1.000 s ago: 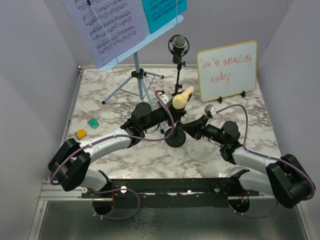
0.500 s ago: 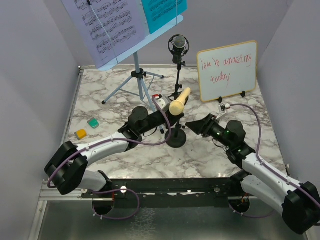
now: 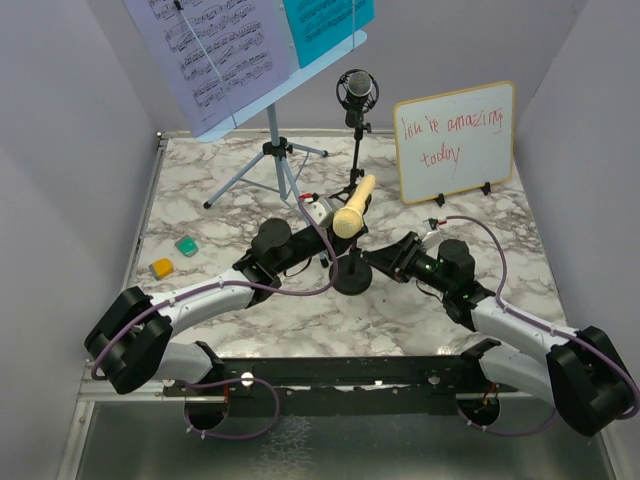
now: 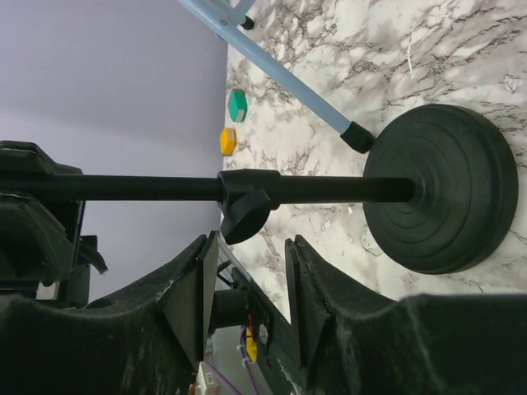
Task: Pack up the instrument practice props
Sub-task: Unscrew the knob on the microphone stand.
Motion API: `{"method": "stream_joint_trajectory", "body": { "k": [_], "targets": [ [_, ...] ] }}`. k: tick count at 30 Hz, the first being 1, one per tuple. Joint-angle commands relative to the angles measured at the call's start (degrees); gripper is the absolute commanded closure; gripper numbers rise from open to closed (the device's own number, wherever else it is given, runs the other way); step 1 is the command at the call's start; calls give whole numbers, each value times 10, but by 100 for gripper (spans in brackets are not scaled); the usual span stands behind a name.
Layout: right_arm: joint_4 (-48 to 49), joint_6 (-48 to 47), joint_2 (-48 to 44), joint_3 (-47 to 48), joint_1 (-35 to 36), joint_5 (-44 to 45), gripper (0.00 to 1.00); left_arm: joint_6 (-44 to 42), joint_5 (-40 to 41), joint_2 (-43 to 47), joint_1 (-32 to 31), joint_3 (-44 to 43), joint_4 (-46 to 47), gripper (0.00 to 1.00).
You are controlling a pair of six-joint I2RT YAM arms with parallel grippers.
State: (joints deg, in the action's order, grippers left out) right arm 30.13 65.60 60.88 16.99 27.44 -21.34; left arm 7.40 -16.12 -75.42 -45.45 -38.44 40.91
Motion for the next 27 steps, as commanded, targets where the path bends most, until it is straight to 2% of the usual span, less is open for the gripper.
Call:
{"method": "stream_joint_trajectory", "body": {
  "k": [1,7,20,22,27],
  "targets": [
    [39,29,4,2,4,-1,56,7,-10,-25,0,29,-108,100],
    [38,32,20,18,4,9,57,9,-20,-36,1,23,-108,100],
    [101,59,62,4,4,8,74,8,-30,-46,0,19,-108,100],
    [99,63,60,2,4,12,73,7,-30,-46,0,20,-108,100],
    [100,76,57,1,2,18,62,5,-30,-47,0,19,-108,100]
  ]
}}
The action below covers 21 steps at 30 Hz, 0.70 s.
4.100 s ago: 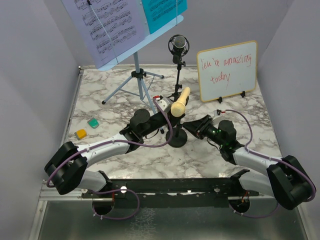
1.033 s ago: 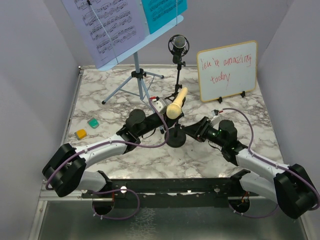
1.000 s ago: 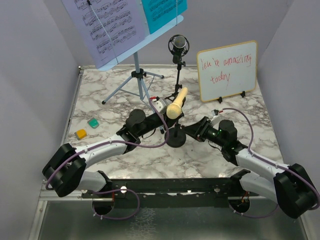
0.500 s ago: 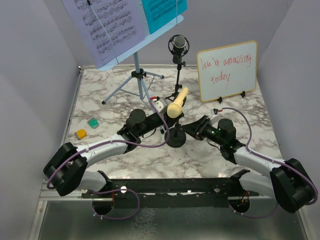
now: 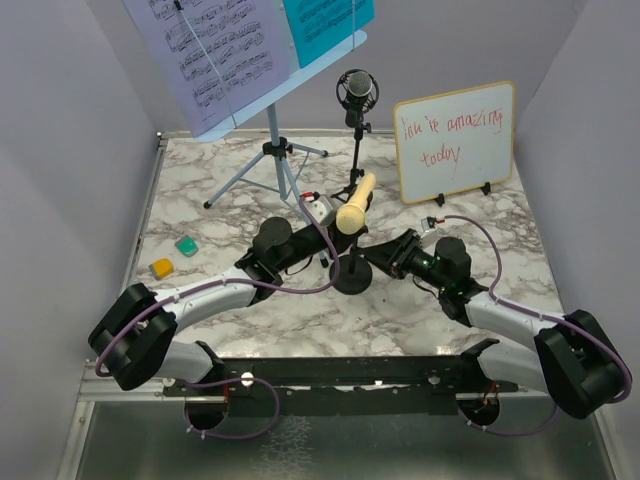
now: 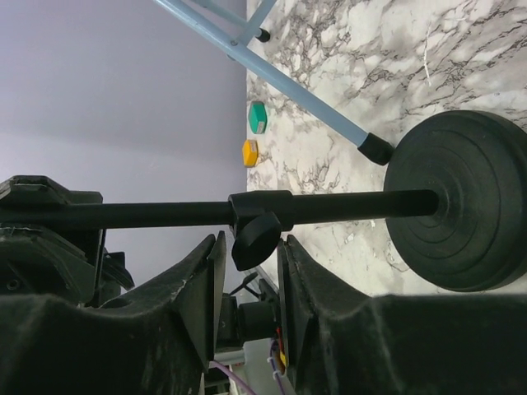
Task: Pack up the instrument practice props
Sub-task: Unscrew the knob on the microphone stand.
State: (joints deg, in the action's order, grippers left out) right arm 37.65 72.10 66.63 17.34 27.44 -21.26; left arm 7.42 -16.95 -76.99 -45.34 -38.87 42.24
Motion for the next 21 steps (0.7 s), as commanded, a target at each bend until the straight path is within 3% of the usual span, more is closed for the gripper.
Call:
{"method": "stream_joint_trajectory", "body": {
  "k": [1,8,14,17,21],
  "targets": [
    [25,13,-1,-2,2,20,61,5,-22,-32,-1,23,-121,100],
    [23,14,2,3,2,23,66,6,-24,-34,-1,21,-121,100],
    [39,-1,16,-9,-6,23,91,6,-27,-35,-1,19,-121,100],
    [49,-72,31,-1,-8,6,99,9,-28,-36,0,16,-123,100],
    [48,-217,44,17,-8,-47,100,12,-35,-39,0,8,-127,100]
  ]
}}
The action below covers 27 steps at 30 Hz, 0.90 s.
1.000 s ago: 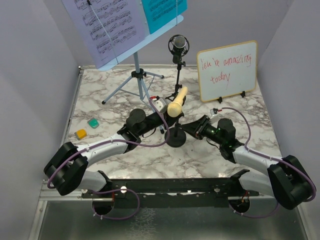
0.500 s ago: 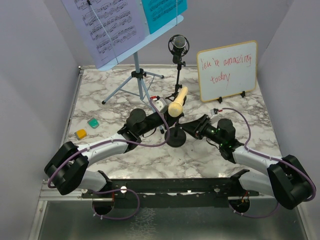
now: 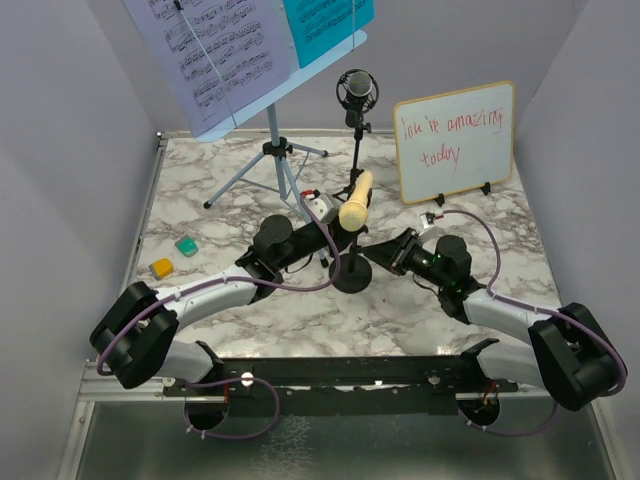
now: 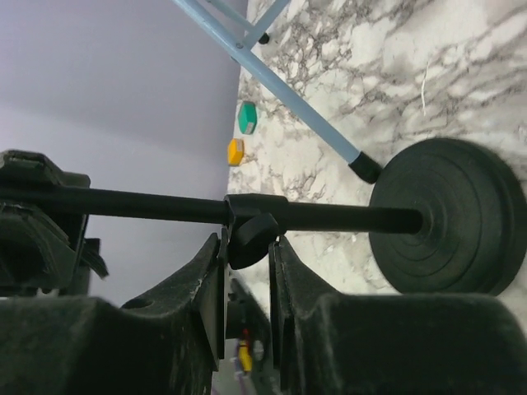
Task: Pack up the instrument practice props
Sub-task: Unscrew the knob on the microphone stand.
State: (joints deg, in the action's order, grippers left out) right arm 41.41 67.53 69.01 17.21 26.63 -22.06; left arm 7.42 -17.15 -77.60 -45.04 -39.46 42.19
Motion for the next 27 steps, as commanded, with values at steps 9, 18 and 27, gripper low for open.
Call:
{"method": "stream_joint_trajectory", "body": {
  "k": [9,18,27],
  "targets": [
    [-34,-513,2,34,1,-125,99,20,-43,-37,6,1,-142,100],
    [-58,-779,33,49,2,-196,100,23,-70,-46,9,-7,-154,100],
    [-49,-692,-3,38,1,-149,86,10,-66,-42,11,-7,-171,100]
  ]
}}
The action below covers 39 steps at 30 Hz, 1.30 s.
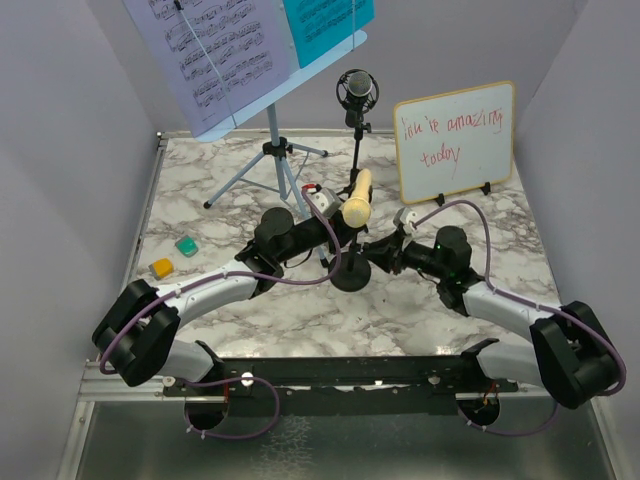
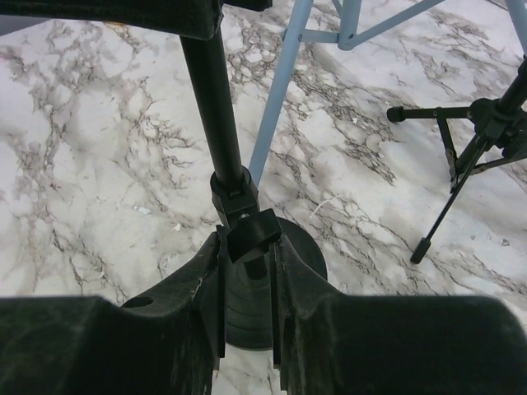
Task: Pack up the instrument practice props
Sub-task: Unscrew the knob on the microphone stand.
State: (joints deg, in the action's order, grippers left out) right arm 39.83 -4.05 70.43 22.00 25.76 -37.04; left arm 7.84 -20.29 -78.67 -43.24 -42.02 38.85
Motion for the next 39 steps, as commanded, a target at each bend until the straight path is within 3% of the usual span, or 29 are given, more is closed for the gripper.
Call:
{"method": "stream_joint_trajectory", "body": {
  "k": [1,5,8,14,21,28,34,39],
  "targets": [
    [-32,36,-28,-16,10,1,81,5,-33,-30,-7,19,-139,100],
    [-35,63,-75,-33,4,3,60,-1,-32,-26,-5,21,-147,100],
    [-43,81,-86,-26,-13,-11,54,-5,-34,-22,-4,20,-152,100],
    [-44,137,-54,2,-46,-81,52,-11,-47,-18,-3,19,-157,100],
    [-50,121,-4,41,-51,-140,53,-27,-58,-19,-3,9,-179,100],
    [-47,105,40,57,-52,-153,62,-36,-68,-22,-3,2,-193,100],
    [-53,79,61,59,-53,-174,87,-39,-66,-20,-2,-2,-201,100],
    [-95,-11,60,55,-52,-184,99,-38,-56,-25,-1,-11,-216,100]
  ]
}}
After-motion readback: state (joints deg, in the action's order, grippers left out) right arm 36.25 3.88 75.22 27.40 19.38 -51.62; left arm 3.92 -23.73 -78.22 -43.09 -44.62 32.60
